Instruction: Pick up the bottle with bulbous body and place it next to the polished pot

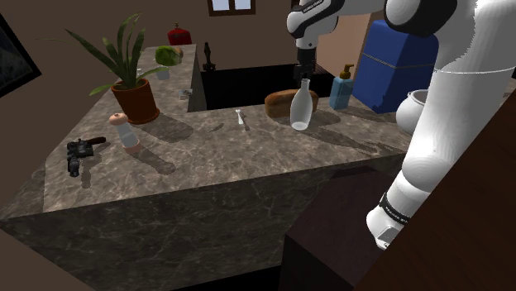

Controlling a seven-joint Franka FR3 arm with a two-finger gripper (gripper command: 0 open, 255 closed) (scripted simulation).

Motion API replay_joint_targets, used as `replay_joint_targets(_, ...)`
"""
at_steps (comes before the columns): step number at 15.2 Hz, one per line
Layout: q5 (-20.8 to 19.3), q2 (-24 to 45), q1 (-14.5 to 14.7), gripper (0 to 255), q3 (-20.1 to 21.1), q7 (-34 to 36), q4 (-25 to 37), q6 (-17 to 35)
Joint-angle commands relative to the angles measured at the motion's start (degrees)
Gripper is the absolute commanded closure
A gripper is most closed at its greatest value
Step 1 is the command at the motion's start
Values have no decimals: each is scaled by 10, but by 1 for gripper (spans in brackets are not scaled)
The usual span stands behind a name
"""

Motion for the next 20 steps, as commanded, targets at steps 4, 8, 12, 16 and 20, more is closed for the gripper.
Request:
replay_joint_targets(4, 0, 0, 0, 255, 0, 0, 0, 0)
replay_joint_targets(8, 0, 0, 0, 255, 0, 0, 0, 0)
replay_joint_targets(12, -2, -4, 0, 255, 0, 1, 10, -14)
replay_joint_targets(16, -4, -10, 0, 255, -1, 3, 33, -43)
replay_joint_targets(20, -6, -15, 0, 255, -2, 4, 58, -72)
